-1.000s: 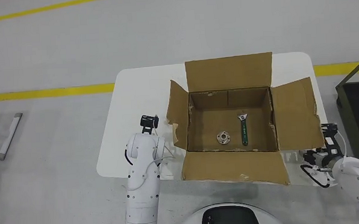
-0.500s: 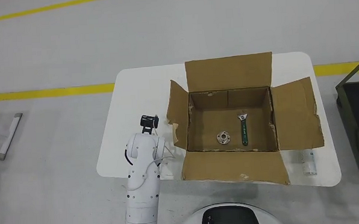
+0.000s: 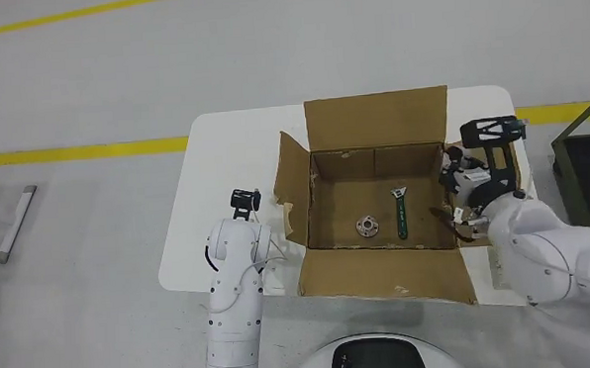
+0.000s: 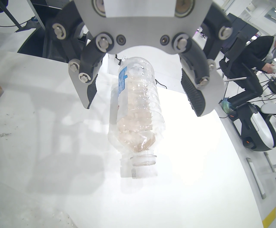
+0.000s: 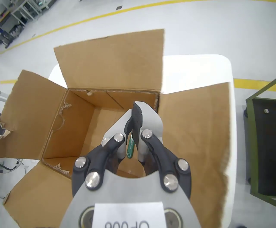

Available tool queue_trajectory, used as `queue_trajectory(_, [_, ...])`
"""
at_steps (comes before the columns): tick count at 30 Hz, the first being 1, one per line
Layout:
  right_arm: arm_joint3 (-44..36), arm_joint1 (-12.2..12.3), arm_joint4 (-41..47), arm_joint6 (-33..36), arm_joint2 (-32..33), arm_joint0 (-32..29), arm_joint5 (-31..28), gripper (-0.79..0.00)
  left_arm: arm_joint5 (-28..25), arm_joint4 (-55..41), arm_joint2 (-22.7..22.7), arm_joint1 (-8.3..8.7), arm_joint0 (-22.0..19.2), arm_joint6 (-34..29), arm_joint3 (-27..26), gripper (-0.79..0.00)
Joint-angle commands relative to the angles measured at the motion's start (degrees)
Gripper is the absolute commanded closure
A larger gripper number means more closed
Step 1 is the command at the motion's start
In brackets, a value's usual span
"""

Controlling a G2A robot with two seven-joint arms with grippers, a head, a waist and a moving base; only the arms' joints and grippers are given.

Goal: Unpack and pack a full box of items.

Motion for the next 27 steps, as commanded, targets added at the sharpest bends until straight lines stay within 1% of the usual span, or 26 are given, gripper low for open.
queue_trajectory(1, [5.61,-0.52,-5.35,2.28,-6.19,3.92,2.22,0.000,0.00,0.00,0.00,0.00,0.00,0.00,0.00,-0.785])
queue_trajectory(3, [9.71,-1.30,-6.22,4.28,-9.93,7.02,5.42,0.000,0.00,0.00,0.00,0.00,0.00,0.00,0.00,-0.785])
queue_trajectory(6, [15.94,-2.37,-9.06,5.66,-15.08,10.19,8.33,0.000,0.00,0.00,0.00,0.00,0.00,0.00,0.00,-0.785])
queue_trajectory(9, [20.82,-3.38,-9.33,5.71,-17.73,12.36,11.09,0.000,0.00,0.00,0.00,0.00,0.00,0.00,0.00,-0.785])
queue_trajectory(11, [23.04,-3.89,-9.38,5.82,-18.86,13.32,11.69,0.000,0.00,0.00,0.00,0.00,0.00,0.00,0.00,-0.785])
queue_trajectory(14, [25.21,-4.28,-9.38,6.08,-19.22,14.58,10.42,0.000,0.00,0.00,0.00,0.00,0.00,0.00,0.00,-0.785])
queue_trajectory(25, [25.21,-4.28,-9.38,6.08,-19.22,14.58,10.42,0.000,0.00,0.00,0.00,0.00,0.00,0.00,0.00,-0.785])
queue_trajectory(27, [25.53,-4.22,-9.04,4.10,-18.87,14.17,6.99,0.000,0.00,0.00,0.00,0.00,0.00,0.00,0.00,-0.785])
